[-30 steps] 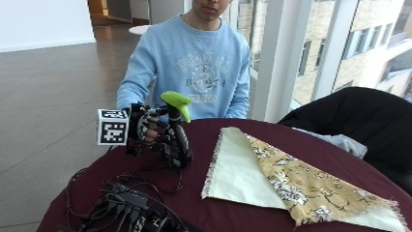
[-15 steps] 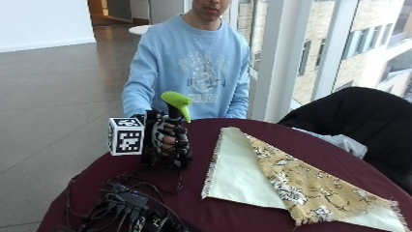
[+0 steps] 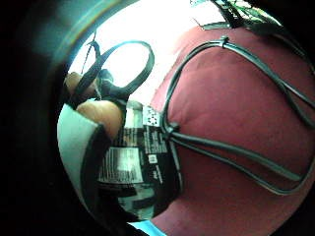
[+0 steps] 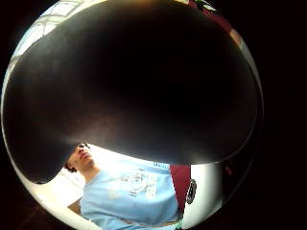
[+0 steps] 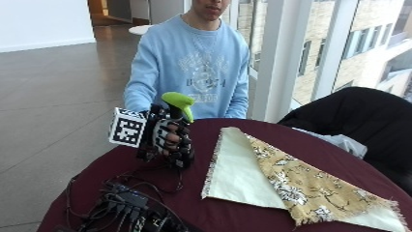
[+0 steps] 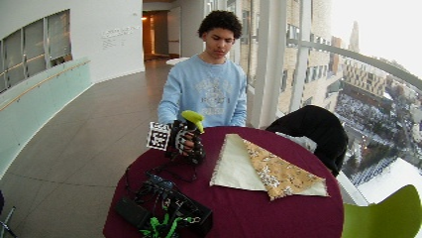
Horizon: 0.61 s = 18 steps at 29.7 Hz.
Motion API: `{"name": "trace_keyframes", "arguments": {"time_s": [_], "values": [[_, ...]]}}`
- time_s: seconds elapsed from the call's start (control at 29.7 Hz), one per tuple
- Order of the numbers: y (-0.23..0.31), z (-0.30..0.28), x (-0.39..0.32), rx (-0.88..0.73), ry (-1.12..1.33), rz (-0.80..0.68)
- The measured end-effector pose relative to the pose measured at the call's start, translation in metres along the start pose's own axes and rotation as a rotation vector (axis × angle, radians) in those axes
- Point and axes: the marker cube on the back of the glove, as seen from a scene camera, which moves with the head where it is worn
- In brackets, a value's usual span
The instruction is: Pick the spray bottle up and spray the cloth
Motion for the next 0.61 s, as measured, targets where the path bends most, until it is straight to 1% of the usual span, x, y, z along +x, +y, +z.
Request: {"name": "trace_keyframes", "arguments": {"time_s": [0.1, 0.2, 0.44, 0.61], "values": [[-0.001, -0.003, -0.005, -0.014, 0.029, 0.001], [-0.008, -0.008, -0.018, -0.066, 0.076, 0.027], [-0.049, -0.012, -0.057, -0.331, 0.21, 0.172], [-0.073, -0.003, -0.071, -0.451, 0.294, 0.242]]}}
